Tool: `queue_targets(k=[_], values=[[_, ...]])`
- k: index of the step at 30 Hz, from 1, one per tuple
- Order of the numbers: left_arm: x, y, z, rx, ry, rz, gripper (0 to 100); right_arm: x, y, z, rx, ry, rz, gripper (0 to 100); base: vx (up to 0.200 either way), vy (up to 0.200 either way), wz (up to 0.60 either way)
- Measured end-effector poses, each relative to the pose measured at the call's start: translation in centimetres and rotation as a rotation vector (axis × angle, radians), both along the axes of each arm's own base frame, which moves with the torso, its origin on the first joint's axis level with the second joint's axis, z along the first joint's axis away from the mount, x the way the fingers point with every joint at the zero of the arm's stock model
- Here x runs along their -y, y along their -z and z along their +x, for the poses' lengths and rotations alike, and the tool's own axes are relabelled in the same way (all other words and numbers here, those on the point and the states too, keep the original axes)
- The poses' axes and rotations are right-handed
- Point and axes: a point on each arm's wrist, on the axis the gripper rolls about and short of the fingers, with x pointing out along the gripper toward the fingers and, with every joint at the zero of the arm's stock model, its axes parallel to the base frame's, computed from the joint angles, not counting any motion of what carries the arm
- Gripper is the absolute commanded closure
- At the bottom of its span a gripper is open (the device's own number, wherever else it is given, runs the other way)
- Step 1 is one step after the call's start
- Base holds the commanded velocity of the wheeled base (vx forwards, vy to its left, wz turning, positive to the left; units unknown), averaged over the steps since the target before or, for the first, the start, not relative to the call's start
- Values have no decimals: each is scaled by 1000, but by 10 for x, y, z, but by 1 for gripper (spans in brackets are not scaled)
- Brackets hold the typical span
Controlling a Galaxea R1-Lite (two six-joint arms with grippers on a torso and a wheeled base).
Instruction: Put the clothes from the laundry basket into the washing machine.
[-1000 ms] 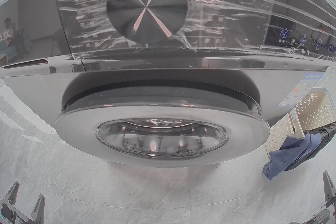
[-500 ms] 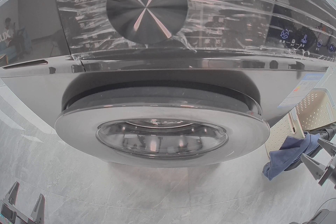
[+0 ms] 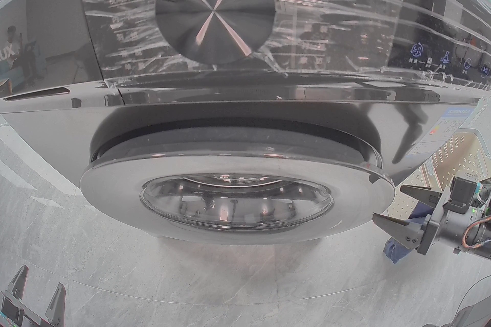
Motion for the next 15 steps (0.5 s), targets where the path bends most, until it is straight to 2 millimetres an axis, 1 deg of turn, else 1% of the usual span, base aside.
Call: queue_targets(k=[7, 12, 15], values=[[0, 0, 0, 0, 1, 0, 0, -14, 1, 18, 37, -17, 36, 0, 0, 0, 0], [0, 0, 0, 0, 1, 0, 0, -23, 11, 19, -10, -51, 35, 0, 0, 0, 0], [0, 0, 0, 0, 1, 0, 0, -25, 17, 17, -41, -63, 30, 0, 0, 0, 0]])
